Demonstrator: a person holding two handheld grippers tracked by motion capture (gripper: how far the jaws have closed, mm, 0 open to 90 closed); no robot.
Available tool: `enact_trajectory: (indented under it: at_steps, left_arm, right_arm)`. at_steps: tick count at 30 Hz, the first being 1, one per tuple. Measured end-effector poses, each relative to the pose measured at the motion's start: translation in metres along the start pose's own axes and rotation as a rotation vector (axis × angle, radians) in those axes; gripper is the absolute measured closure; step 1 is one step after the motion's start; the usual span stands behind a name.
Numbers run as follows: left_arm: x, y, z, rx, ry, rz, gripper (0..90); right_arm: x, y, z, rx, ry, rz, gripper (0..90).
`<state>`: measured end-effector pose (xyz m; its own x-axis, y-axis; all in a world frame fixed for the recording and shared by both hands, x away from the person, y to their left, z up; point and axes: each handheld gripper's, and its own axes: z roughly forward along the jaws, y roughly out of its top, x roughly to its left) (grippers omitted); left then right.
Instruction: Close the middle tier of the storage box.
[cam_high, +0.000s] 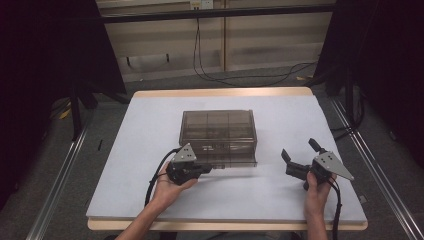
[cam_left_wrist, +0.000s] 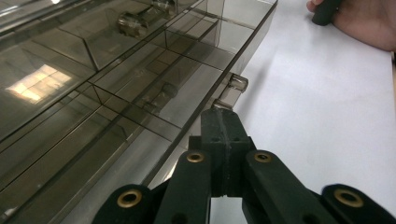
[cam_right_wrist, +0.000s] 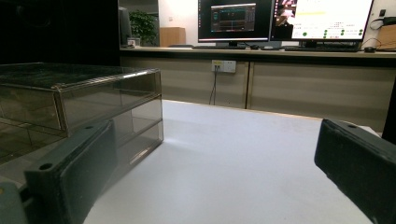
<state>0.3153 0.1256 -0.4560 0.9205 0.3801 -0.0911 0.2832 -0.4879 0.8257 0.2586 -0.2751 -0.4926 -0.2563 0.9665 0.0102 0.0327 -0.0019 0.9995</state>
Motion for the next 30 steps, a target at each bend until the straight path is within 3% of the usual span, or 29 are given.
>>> enact_trajectory:
  at_steps: [30]
  left_arm:
    - [0.0063, 0.0010, 0.0040, 0.019, 0.016, -0.013, 90.0]
  right_arm:
    - [0.0001, 0.0001, 0.0002, 0.000, 0.000, 0.004, 0.0]
